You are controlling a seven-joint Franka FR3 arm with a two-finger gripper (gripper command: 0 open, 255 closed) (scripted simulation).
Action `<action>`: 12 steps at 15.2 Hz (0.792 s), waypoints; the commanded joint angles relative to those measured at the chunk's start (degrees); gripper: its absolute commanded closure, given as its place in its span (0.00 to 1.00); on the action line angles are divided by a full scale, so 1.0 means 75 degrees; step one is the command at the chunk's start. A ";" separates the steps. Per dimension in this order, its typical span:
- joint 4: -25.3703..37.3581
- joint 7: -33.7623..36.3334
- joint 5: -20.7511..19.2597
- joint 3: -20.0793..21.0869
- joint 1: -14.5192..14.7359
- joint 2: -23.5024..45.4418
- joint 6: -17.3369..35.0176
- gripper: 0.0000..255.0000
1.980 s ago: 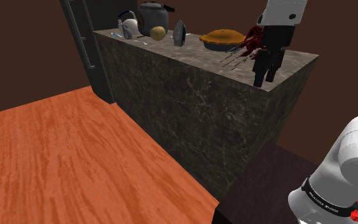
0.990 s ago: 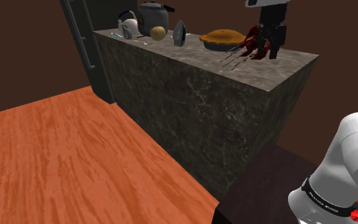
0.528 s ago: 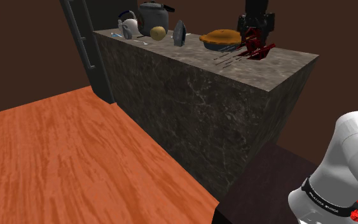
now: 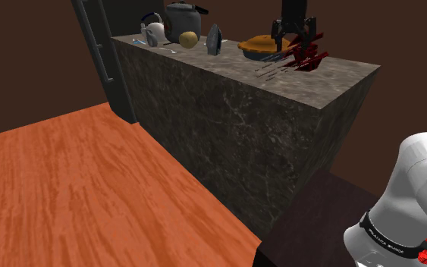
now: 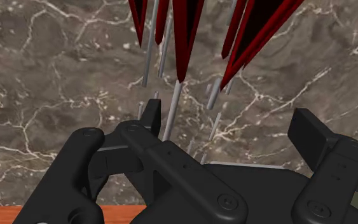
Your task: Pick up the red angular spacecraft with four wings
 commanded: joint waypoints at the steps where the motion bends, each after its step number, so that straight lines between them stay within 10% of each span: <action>1: -0.0328 0.0052 -0.0048 0.0017 0.0004 -0.0105 0.0235 0.00; 4: -0.0545 0.0092 -0.0074 0.0025 0.0003 -0.0161 0.0401 0.00; 5: -0.0544 0.0087 -0.0074 0.0022 0.0002 -0.0161 0.0400 1.00; 12: -0.0549 0.0092 -0.0077 0.0025 0.0003 -0.0168 0.0399 1.00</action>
